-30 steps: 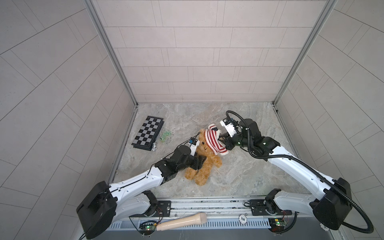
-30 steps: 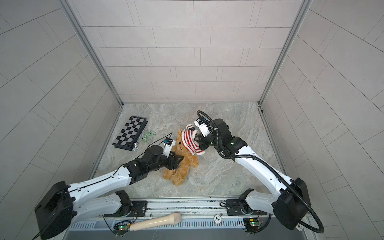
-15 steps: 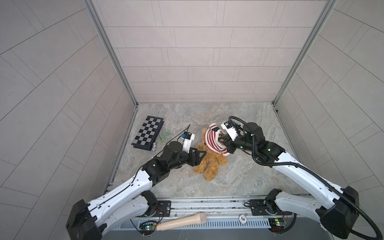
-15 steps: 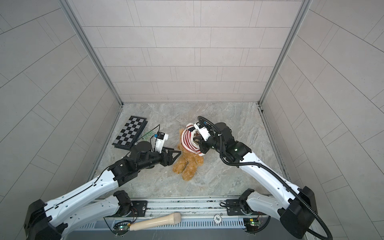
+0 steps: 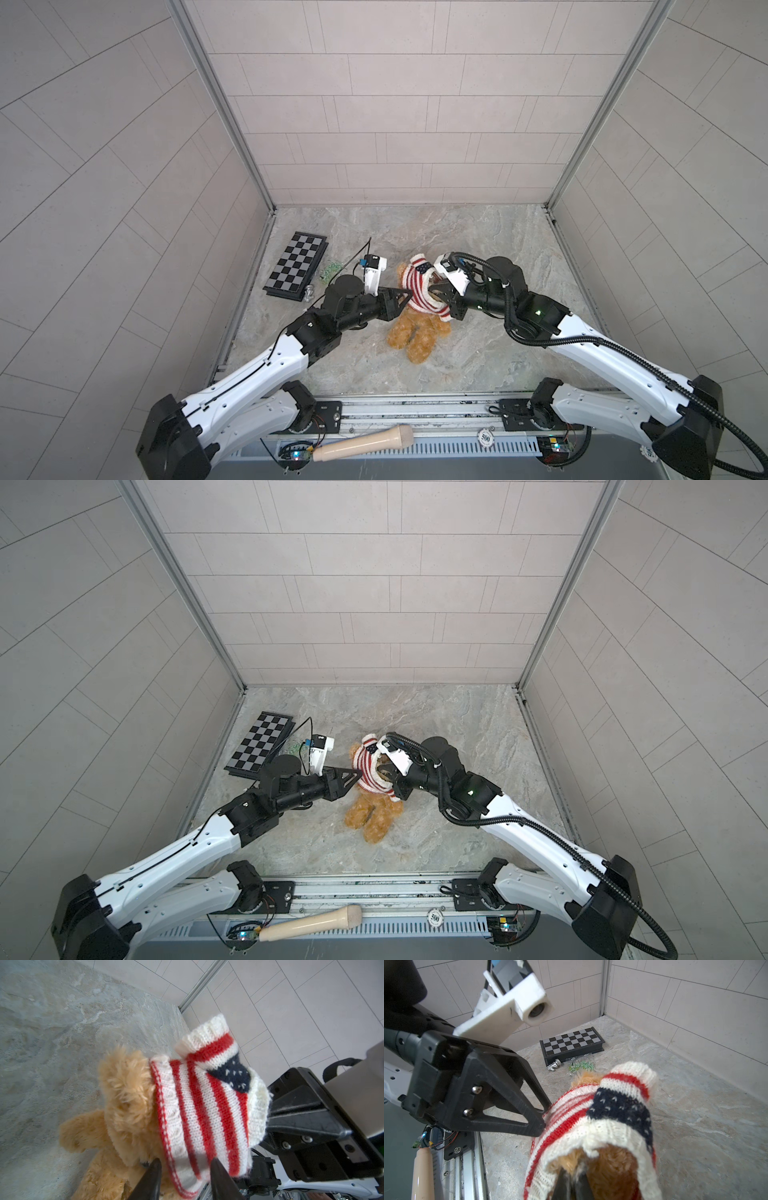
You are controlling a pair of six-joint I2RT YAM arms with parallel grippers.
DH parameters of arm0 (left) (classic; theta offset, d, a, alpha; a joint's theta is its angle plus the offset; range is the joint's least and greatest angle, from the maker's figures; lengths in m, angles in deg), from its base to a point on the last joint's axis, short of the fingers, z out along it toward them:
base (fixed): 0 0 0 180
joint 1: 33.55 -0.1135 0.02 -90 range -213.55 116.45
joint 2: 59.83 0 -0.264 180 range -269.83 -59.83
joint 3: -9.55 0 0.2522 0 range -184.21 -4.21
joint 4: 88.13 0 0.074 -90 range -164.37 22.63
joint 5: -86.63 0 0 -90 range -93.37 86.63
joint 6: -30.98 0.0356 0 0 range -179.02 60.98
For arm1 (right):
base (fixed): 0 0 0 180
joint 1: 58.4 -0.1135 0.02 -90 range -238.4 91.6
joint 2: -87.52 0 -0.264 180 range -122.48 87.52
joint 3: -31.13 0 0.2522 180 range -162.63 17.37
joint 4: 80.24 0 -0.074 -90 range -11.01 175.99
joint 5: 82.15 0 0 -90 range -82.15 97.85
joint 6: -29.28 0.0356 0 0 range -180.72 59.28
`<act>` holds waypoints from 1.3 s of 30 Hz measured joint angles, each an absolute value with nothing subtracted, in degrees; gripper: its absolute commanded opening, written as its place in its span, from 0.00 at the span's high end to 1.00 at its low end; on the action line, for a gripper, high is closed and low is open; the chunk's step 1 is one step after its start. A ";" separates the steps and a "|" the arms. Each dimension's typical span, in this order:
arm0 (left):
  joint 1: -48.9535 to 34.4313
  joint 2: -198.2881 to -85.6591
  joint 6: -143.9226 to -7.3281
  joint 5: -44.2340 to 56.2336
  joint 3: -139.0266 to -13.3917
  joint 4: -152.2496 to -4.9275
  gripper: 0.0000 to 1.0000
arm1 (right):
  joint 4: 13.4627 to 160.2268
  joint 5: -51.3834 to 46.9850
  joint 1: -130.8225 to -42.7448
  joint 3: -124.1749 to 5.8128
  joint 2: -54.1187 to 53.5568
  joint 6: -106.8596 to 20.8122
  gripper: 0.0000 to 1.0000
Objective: Dress the teddy bear
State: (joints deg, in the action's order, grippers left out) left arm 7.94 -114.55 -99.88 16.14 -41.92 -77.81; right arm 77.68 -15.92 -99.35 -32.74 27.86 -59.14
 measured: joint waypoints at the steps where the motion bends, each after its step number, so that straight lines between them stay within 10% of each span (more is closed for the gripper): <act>1: 7.81 -114.72 -100.06 16.14 -41.92 -77.94 0.65 | 77.68 -15.85 -99.68 -32.74 27.86 -59.31 1.00; 19: 4.82 -115.10 -102.94 17.01 -41.46 -81.70 1.00 | 78.12 -14.63 -102.34 -31.34 28.78 -61.63 1.00; 39: -5.56 -113.17 -113.67 13.53 -30.89 -87.76 1.00 | 79.16 -13.75 -104.64 -28.45 32.60 -64.06 1.00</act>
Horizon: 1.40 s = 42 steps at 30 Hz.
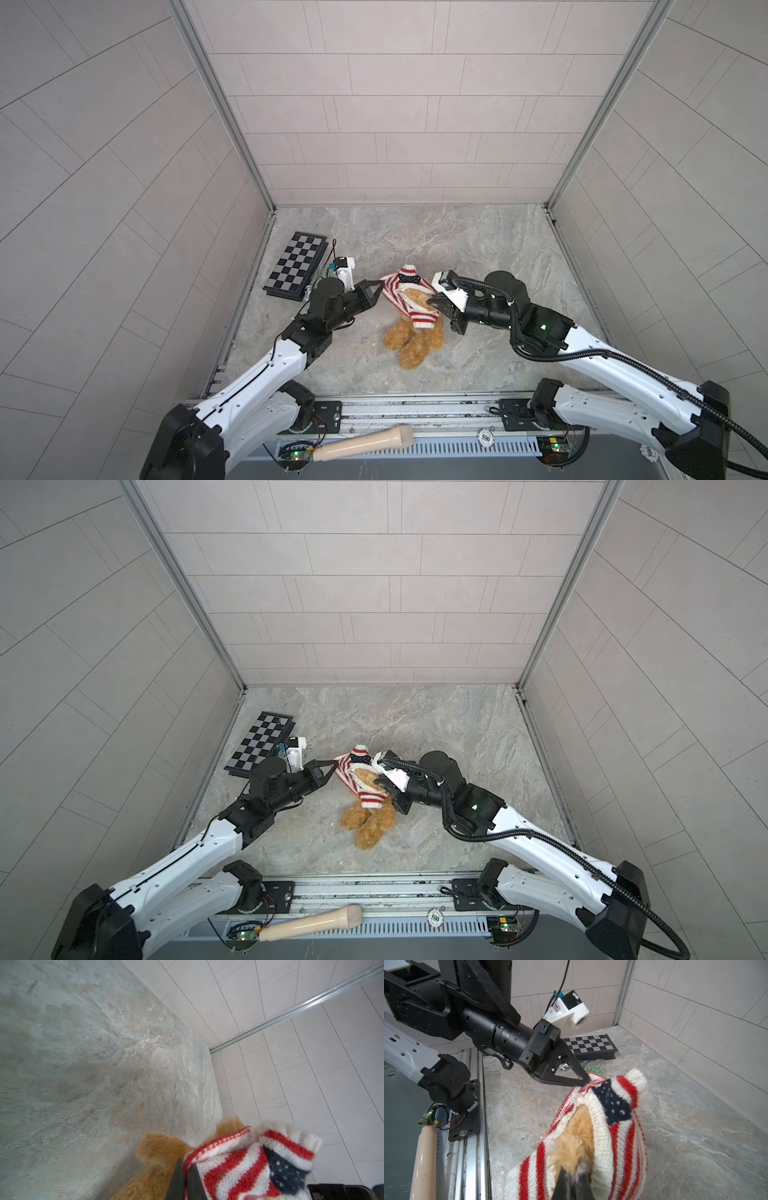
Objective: Dress the teddy bear
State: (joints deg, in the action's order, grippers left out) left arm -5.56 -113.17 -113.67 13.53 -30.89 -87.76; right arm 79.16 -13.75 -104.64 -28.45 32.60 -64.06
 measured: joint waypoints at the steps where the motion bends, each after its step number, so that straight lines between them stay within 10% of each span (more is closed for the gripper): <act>1: -5.87 -113.00 -113.93 13.32 -30.67 -87.60 1.00 | 79.34 -13.77 -104.66 -28.32 32.67 -64.17 1.00; 22: -1.74 -110.51 -101.19 22.80 -33.62 -79.47 0.64 | 79.80 -13.21 -105.25 -28.01 32.28 -70.85 1.00; 42: -8.78 -108.43 -98.00 34.54 -37.01 -75.71 0.56 | 78.03 -21.71 -105.64 -27.27 35.38 -78.92 1.00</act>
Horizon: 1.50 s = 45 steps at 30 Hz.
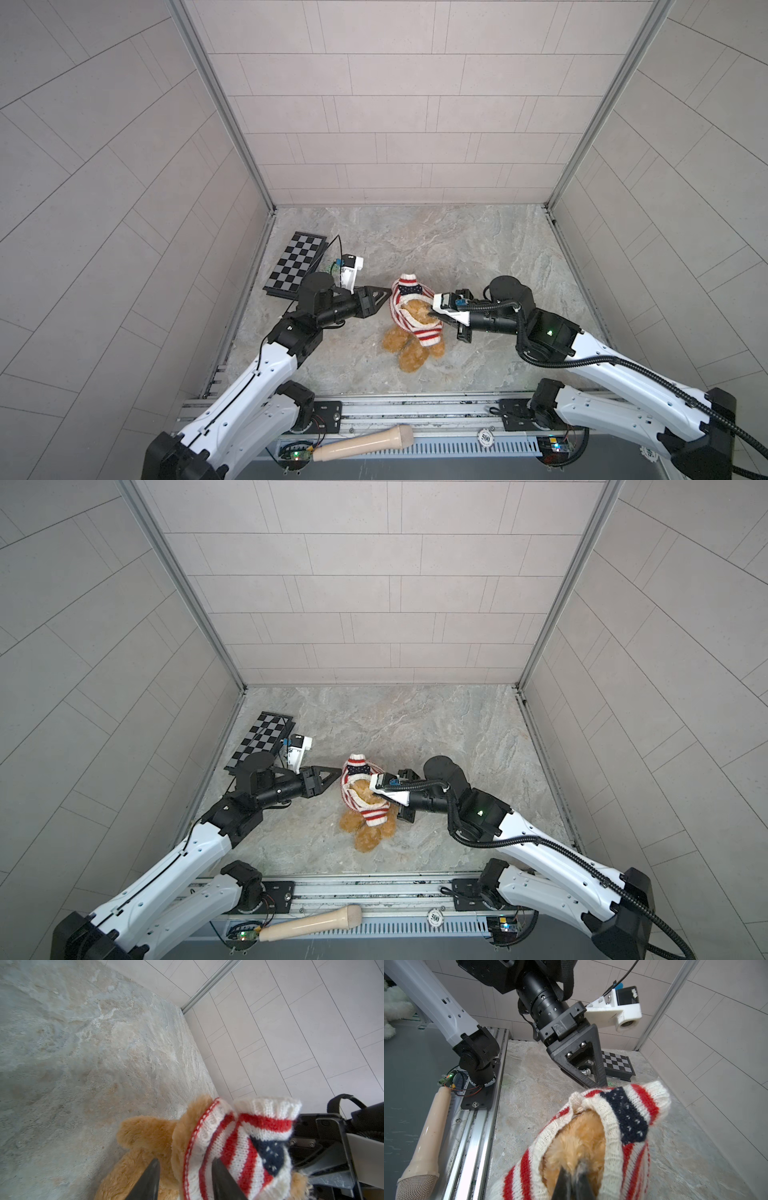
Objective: Dress the teddy bear
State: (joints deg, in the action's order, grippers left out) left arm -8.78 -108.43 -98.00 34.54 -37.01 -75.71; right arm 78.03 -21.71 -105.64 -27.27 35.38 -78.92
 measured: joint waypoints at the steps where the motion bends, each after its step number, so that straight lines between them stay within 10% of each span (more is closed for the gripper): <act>1: -8.78 -108.47 -97.98 34.98 -37.01 -75.95 0.55 | 78.03 -22.08 -105.64 -27.27 35.36 -78.96 1.00; 24: -6.72 -116.95 -99.44 38.74 -37.88 -86.73 0.76 | 77.61 -23.78 -105.64 -27.29 34.51 -79.16 1.00; 31: -5.48 -119.51 -100.62 37.56 -37.99 -90.16 0.47 | 77.59 -23.54 -105.67 -27.29 34.51 -79.18 1.00; 45: -1.74 -122.94 -103.57 37.47 -37.94 -98.40 1.00 | 77.63 -20.75 -105.67 -27.27 35.36 -79.38 1.00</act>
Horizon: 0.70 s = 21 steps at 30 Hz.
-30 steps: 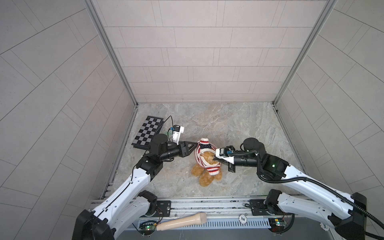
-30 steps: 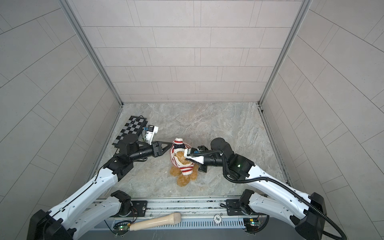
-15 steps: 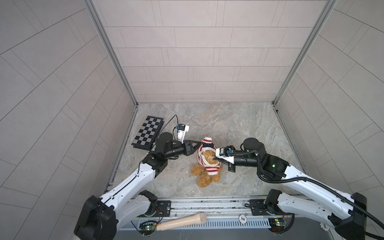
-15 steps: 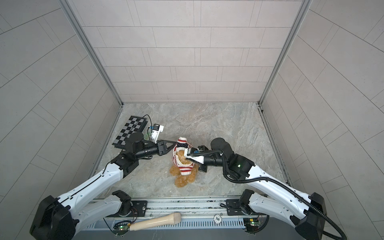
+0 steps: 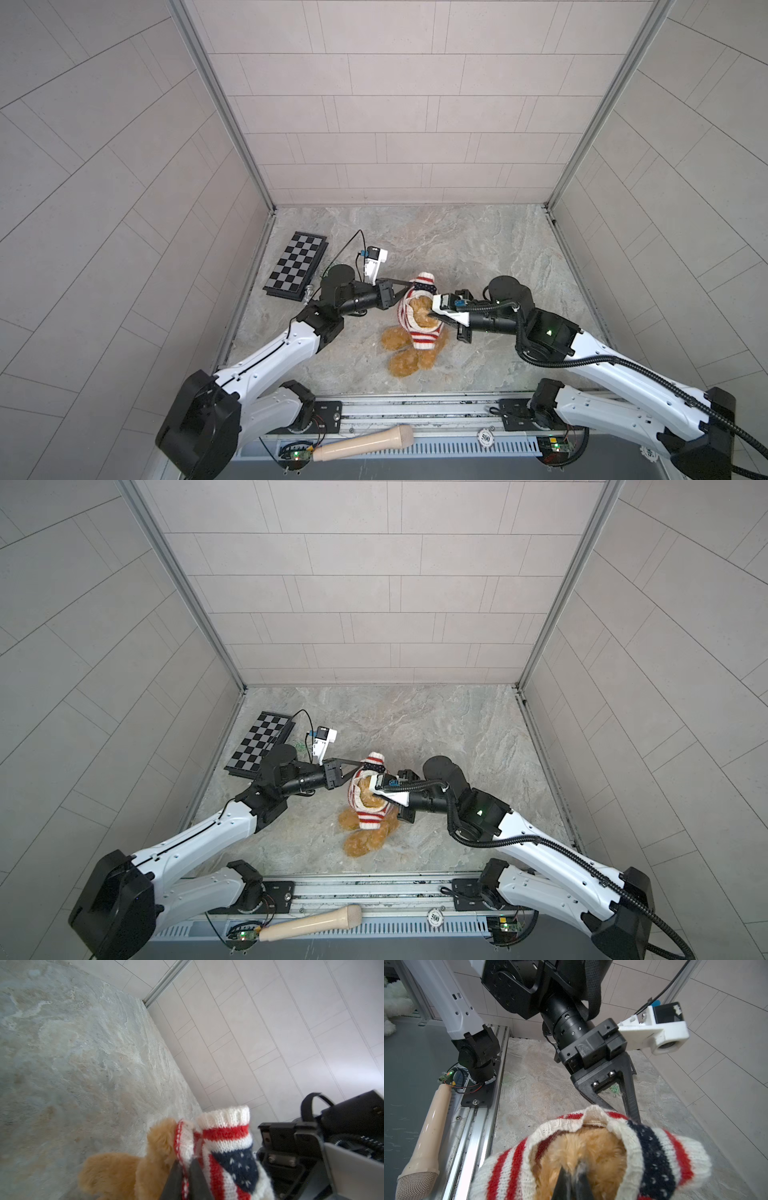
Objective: Dress the teddy bear
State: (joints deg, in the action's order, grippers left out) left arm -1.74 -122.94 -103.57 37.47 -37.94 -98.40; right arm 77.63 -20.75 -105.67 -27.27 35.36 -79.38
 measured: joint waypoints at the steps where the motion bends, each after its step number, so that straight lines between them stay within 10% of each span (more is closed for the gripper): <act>1: -1.74 -122.61 -103.55 37.21 -37.94 -98.38 1.00 | 77.63 -20.57 -105.67 -27.27 35.47 -79.38 1.00; 21: -9.26 -113.04 -107.55 28.18 -32.33 -92.17 1.00 | 79.82 -13.45 -105.64 -25.24 38.13 -79.38 1.00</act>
State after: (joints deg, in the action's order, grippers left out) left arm -9.26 -113.04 -107.55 28.18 -32.33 -92.17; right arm 79.82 -13.45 -105.64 -25.24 38.13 -79.38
